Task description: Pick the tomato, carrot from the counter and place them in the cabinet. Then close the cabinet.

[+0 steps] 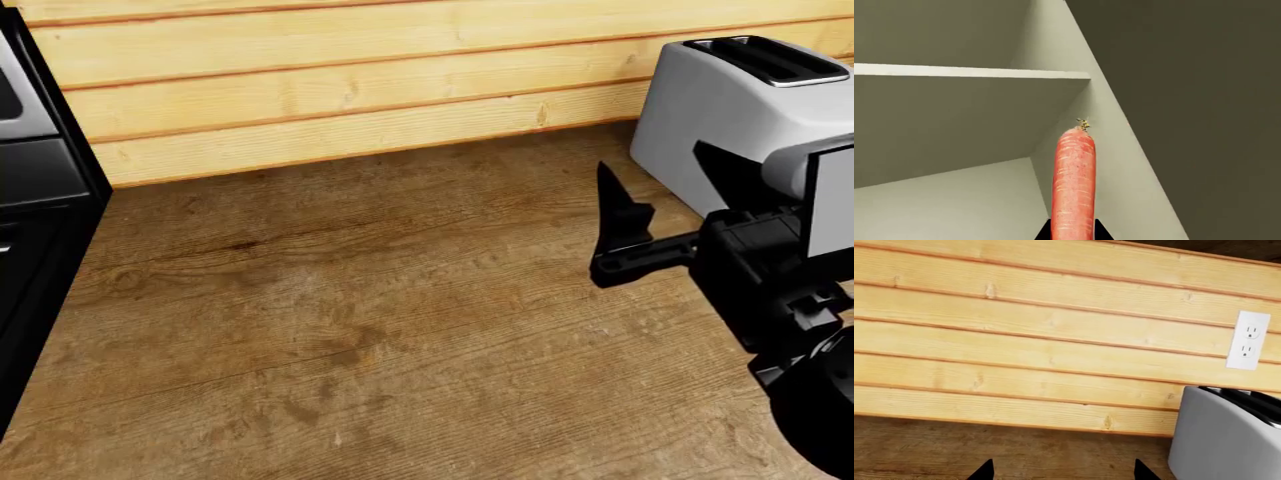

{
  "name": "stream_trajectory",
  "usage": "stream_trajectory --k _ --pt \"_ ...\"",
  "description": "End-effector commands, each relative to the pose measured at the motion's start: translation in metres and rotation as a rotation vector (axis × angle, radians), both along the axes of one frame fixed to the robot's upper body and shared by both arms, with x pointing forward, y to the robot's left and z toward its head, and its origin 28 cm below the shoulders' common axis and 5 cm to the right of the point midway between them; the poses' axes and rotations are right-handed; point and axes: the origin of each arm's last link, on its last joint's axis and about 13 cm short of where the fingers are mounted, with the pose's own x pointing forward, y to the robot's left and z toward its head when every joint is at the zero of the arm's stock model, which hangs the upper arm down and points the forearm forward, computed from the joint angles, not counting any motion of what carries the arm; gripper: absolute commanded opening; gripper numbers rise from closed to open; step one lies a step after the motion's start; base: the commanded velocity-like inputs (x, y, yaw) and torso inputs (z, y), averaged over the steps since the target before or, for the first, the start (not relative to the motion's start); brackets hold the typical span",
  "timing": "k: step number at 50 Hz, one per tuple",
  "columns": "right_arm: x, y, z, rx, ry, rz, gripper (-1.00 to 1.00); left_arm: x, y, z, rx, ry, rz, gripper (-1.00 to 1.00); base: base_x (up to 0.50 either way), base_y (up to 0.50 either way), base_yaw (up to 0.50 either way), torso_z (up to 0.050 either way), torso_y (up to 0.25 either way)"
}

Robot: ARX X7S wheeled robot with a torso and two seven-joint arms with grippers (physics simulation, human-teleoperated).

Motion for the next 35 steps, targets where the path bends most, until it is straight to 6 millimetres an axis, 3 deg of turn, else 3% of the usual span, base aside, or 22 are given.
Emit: stream_trajectory --k 1,9,24,35 --pt "0.001 0.0 -0.003 0.004 0.004 0.003 1.0 0.015 -0.002 0.024 -0.025 -0.017 0.063 -1.0 0.0 0.0 0.0 0.0 0.0" --pt "0.0 -0.001 -0.004 -0.001 0.006 0.001 1.0 0.037 0.009 0.032 -0.049 -0.002 0.158 -1.0 0.0 0.0 0.0 0.0 0.0" --pt "0.003 0.004 -0.003 -0.004 0.008 0.014 1.0 0.049 0.021 0.051 -0.125 -0.015 0.199 -1.0 0.0 0.0 0.0 0.0 0.0" --pt "0.001 0.002 -0.004 0.001 0.008 0.012 1.0 0.063 0.028 0.05 -0.175 0.1 0.221 -1.0 0.0 0.0 0.0 0.0 0.0"
